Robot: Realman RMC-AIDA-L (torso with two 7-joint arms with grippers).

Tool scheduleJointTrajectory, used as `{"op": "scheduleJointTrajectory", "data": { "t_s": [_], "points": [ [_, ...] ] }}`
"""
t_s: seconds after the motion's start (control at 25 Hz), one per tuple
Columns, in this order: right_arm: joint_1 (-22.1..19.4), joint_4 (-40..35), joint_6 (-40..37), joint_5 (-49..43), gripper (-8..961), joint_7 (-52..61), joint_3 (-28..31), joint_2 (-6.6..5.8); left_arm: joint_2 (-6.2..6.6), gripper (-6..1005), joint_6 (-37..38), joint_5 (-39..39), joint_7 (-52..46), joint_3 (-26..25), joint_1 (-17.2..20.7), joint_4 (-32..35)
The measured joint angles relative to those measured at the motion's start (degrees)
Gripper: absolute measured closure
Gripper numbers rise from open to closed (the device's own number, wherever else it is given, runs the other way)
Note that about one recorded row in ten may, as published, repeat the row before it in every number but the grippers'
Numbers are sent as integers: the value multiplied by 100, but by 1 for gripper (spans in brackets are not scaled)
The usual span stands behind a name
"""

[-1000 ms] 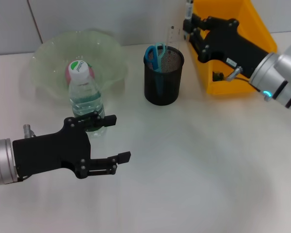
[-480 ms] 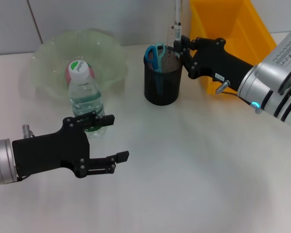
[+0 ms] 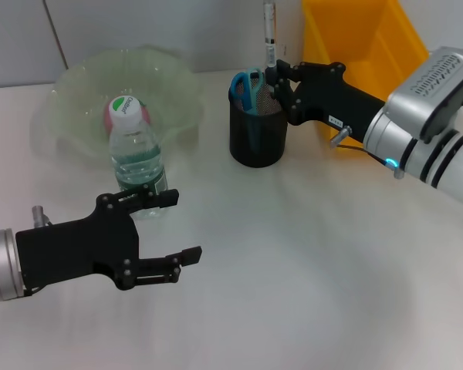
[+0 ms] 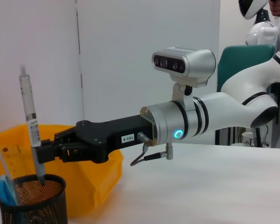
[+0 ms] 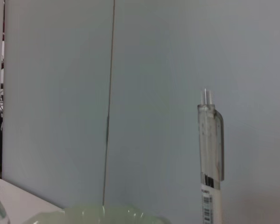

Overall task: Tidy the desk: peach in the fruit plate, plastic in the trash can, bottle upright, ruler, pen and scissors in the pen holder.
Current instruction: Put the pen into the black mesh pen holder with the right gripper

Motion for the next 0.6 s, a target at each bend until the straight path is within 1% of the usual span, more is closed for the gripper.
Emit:
{"op": "scheduleJointTrajectory", "data": {
  "t_s": [0.52, 0.6],
  "points": [
    [94, 89, 257, 8, 790, -64, -12, 7, 6, 140, 36, -5, 7, -13, 7, 0],
    [95, 94, 265, 8, 750, -65, 8, 7, 6, 140, 38, -25, 7, -5, 6, 0]
  ]
}}
